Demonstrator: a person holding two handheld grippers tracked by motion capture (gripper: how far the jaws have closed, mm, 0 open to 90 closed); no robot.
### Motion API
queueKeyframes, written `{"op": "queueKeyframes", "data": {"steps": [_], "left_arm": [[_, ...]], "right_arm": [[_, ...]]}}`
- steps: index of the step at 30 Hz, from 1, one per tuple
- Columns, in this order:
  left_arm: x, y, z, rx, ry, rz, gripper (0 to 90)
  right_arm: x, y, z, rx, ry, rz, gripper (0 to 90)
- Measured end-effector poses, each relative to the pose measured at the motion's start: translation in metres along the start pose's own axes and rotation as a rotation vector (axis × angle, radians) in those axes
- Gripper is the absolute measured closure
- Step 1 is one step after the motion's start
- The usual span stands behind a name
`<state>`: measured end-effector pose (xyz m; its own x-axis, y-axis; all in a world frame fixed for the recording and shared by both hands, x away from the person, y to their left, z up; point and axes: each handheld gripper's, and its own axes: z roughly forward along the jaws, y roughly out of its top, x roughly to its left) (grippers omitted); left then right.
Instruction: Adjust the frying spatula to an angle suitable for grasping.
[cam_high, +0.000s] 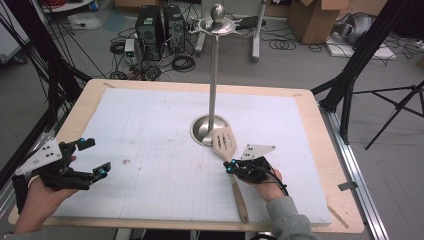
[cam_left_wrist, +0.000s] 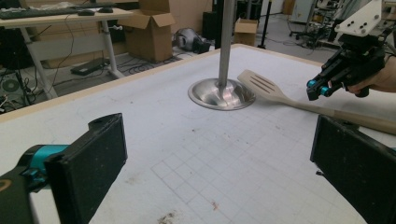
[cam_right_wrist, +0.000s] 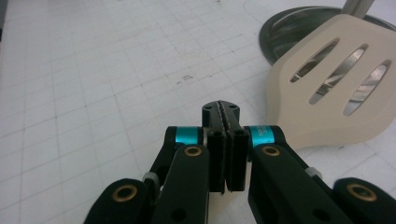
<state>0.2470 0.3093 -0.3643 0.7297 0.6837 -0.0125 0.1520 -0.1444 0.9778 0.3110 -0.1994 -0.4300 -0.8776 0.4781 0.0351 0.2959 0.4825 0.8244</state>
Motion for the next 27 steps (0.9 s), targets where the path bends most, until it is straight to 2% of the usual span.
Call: {"op": "queueKeyframes", "data": {"steps": [7,10,15,18,23,27], "left_arm": [[0.002,-0.002,-0.002,0.002,0.005,-0.019,4.1],[0.001,-0.003,-0.001,0.016,0.01,-0.018,4.1],[0.0,-0.003,-0.002,0.008,0.019,-0.007,4.1],[0.001,-0.003,-0.003,0.0,0.029,-0.012,4.1],[0.002,-0.007,-0.002,0.007,0.031,-0.024,4.1],[0.002,-0.007,-0.001,0.016,0.024,-0.019,4.1]], "right_arm": [[-0.001,-0.002,0.012,0.025,-0.007,-0.019,89.9],[-0.001,-0.003,0.014,0.038,-0.019,-0.006,89.9],[-0.003,-0.006,0.019,0.058,-0.021,0.002,89.9],[-0.003,-0.006,0.021,0.063,-0.029,0.002,89.9],[-0.006,-0.006,0.021,0.063,-0.044,0.03,89.9],[-0.003,-0.005,0.022,0.08,-0.062,-0.005,90.0]]}}
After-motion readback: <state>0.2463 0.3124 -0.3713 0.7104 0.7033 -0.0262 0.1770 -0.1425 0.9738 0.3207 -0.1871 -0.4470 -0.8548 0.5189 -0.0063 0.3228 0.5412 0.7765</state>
